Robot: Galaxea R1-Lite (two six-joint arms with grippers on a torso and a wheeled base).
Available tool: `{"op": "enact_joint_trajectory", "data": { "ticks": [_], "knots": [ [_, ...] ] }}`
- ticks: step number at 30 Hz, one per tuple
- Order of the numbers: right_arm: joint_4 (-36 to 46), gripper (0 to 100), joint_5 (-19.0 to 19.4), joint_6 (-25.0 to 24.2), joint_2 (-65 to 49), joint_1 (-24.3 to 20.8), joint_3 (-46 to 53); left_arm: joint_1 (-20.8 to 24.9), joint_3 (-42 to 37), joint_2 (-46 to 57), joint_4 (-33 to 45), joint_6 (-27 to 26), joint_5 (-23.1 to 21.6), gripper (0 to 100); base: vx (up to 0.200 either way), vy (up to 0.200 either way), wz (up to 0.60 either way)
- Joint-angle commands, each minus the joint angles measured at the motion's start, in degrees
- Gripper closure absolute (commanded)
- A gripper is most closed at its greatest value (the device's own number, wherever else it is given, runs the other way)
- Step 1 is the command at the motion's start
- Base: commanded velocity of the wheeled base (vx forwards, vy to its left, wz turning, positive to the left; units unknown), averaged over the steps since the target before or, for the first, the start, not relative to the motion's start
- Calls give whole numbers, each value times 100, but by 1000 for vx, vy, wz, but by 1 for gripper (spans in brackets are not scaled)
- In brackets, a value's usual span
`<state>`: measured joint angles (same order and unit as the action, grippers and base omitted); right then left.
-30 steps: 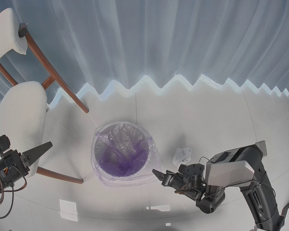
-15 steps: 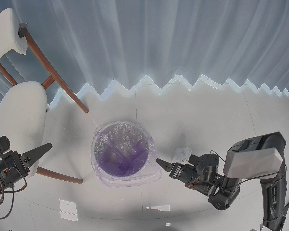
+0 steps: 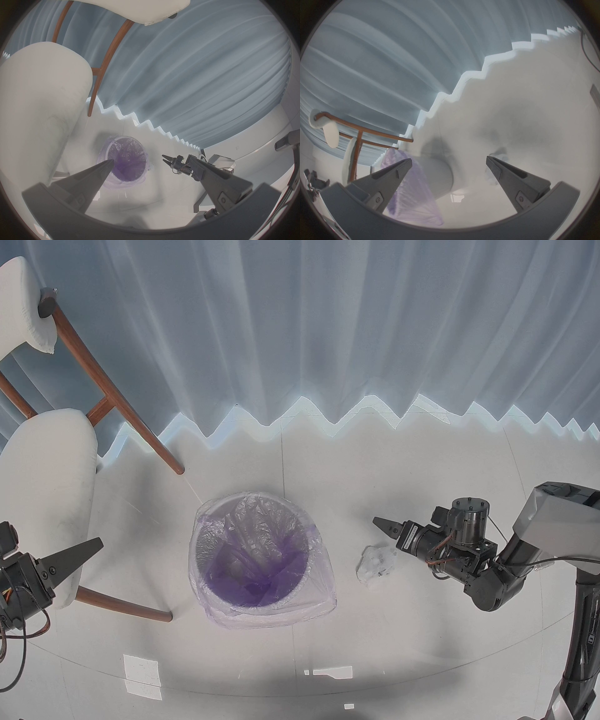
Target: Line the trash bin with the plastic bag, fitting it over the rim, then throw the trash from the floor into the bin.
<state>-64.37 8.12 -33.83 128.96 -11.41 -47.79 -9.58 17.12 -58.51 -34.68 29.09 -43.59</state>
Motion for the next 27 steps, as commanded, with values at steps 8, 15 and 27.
{"op": "enact_joint_trajectory", "data": {
  "ticks": [8,15,27],
  "knots": [
    [205,0,41,781,604,306,-161,-26,-24,-11,-3,-114,-53,0,0,0,0],
    [363,0,-12,1361,1061,429,-468,-26,11,-64,-3,-184,-53,0,0,0,0],
    [2605,0,-513,1810,1430,570,-2244,-26,-24,-11,-3,-175,-53,0,0,0,0]
  ]
}}
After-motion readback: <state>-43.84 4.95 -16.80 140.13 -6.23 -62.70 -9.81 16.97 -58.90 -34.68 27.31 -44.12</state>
